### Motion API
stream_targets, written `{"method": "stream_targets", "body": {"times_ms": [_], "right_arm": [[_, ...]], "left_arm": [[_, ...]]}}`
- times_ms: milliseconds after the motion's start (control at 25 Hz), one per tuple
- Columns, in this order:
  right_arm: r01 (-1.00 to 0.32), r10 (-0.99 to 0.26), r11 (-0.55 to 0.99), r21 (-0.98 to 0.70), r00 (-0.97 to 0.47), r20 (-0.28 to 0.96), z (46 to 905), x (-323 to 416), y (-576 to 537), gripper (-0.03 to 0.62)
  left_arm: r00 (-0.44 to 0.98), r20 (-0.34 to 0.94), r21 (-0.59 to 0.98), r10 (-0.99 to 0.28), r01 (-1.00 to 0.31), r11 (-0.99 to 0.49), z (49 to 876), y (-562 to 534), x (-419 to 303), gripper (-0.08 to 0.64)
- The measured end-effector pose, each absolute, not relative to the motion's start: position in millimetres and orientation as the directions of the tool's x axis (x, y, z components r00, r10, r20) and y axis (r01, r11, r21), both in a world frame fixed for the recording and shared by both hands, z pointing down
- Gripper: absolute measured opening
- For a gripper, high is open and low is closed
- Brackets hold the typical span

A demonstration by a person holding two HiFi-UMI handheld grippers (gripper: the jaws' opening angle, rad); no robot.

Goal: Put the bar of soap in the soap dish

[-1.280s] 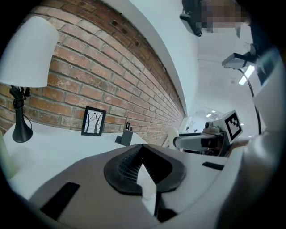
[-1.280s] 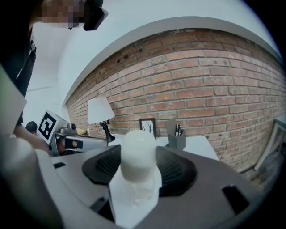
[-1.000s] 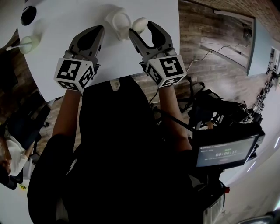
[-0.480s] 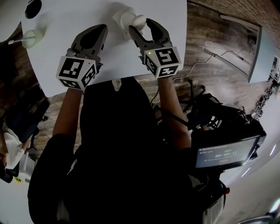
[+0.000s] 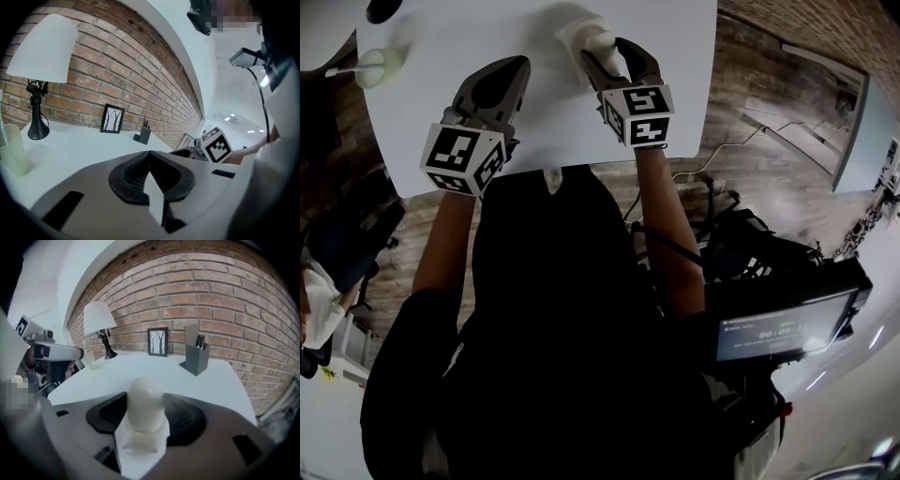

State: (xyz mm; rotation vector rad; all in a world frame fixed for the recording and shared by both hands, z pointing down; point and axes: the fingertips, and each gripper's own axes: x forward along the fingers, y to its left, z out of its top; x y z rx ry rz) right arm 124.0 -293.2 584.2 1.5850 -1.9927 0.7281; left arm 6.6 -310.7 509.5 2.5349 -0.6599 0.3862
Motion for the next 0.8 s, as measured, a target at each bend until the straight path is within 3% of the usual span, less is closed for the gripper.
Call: {"method": "stream_targets", "body": {"times_ms": [800], "right_arm": [[-0.978,-0.681,0.209,-0.021,-0.16,0.715,599,113,-297,0.256]], "left_arm": [[0.83,0.37,0.351,-0.418,-0.542,-0.764,490,-305,-7,0.006]]}}
